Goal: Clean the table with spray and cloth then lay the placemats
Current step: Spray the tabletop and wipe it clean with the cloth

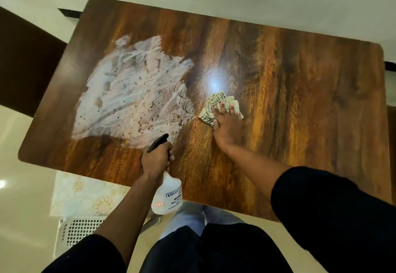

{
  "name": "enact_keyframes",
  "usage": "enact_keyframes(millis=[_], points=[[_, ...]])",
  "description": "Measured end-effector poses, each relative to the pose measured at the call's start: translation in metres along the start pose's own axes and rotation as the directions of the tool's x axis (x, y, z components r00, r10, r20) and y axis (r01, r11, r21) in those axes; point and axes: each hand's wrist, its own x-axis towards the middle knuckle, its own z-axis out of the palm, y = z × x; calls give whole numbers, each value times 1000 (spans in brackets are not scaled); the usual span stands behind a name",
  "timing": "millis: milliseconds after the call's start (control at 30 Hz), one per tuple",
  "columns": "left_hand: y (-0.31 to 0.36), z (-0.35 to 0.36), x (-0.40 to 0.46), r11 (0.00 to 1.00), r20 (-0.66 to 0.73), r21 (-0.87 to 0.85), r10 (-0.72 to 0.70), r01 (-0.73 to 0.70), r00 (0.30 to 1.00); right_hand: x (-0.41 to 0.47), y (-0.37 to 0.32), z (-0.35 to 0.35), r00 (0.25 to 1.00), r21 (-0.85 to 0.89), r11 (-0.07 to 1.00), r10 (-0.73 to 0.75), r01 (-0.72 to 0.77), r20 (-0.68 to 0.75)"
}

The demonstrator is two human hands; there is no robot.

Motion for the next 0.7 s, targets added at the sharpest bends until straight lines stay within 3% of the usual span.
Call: enact_keyframes(millis=[133,267,367,433,600,700], points=[[-1,-6,-4,996,-14,-84,13,-14,1000,-31,-30,34,938,-44,945,-317,325,139],[-1,-11,-2,995,-103,-92,-36,27,994,-45,-32,51,691,54,738,-652,673,312],[-7,-15,-1,995,-101,-90,-53,44,993,-26,-21,43,562,63,628,-733,776,383],[-9,-19,-2,996,-86,-90,-35,27,996,-9,-18,32,592,57,656,-712,752,378],[-15,-29,8,993,-71,-121,-11,2,997,25,-36,12,879,-57,895,-421,443,223],[-10,-34,13,991,-91,-133,-19,7,996,18,-55,31,940,-58,943,-319,328,121]])
